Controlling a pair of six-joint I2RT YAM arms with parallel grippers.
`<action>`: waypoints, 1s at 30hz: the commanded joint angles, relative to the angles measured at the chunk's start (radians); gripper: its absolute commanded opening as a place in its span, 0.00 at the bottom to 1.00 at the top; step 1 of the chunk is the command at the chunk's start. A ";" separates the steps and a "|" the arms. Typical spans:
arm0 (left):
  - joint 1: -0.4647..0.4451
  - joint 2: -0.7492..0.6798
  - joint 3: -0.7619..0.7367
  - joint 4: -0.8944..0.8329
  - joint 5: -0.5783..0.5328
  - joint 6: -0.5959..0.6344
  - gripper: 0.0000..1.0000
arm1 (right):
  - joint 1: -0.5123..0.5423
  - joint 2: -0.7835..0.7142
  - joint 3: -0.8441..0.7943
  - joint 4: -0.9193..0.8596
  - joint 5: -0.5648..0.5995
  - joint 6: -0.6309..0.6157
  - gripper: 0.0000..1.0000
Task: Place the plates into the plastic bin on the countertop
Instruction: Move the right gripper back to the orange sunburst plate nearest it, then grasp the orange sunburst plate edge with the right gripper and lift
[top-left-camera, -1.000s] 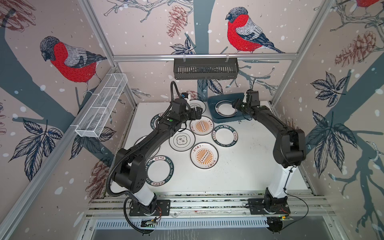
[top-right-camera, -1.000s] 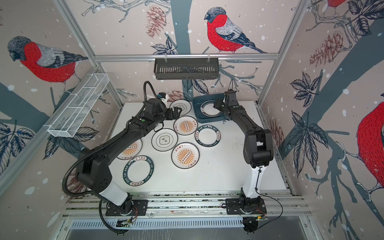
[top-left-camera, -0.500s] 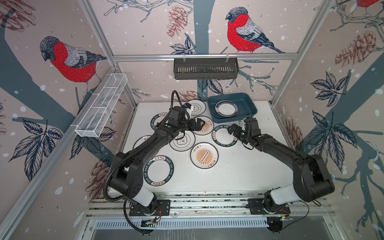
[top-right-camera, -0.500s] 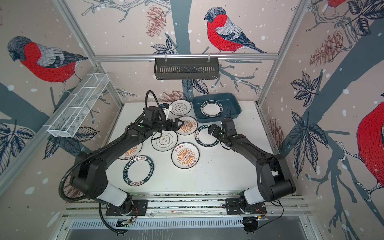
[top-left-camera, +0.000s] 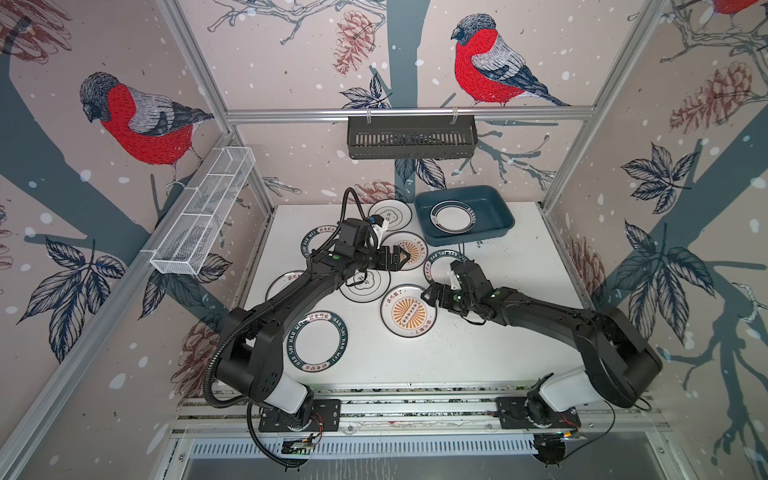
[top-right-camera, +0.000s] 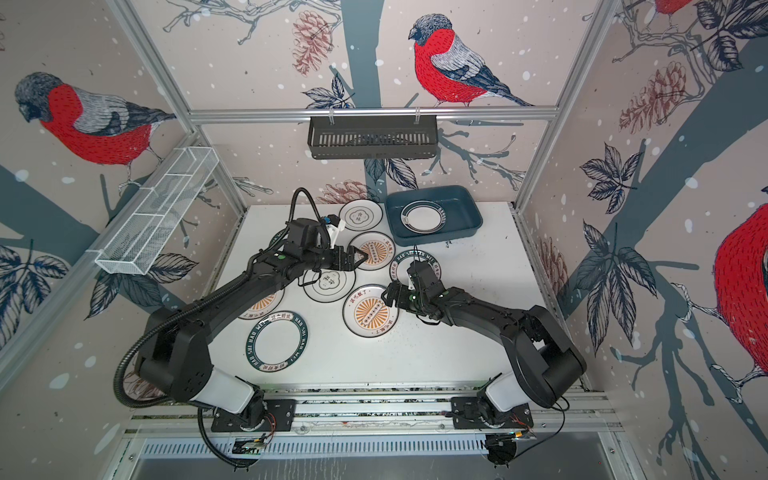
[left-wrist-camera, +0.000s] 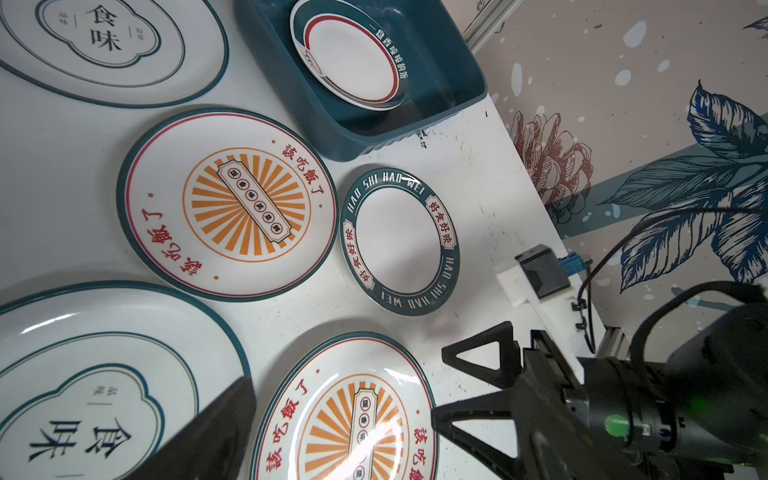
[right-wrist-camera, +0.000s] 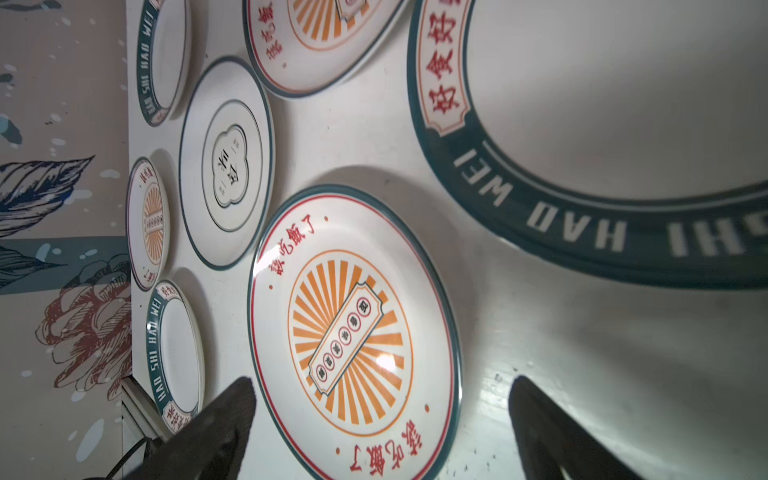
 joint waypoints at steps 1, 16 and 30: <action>0.008 -0.018 -0.009 -0.007 0.022 0.030 0.96 | 0.014 0.035 -0.010 0.044 -0.024 0.017 0.93; 0.029 -0.036 -0.023 -0.013 0.017 0.046 0.96 | 0.033 0.106 -0.100 0.151 -0.062 0.105 0.58; 0.031 -0.053 -0.042 -0.006 0.009 0.035 0.96 | 0.006 0.031 -0.265 0.371 -0.071 0.209 0.12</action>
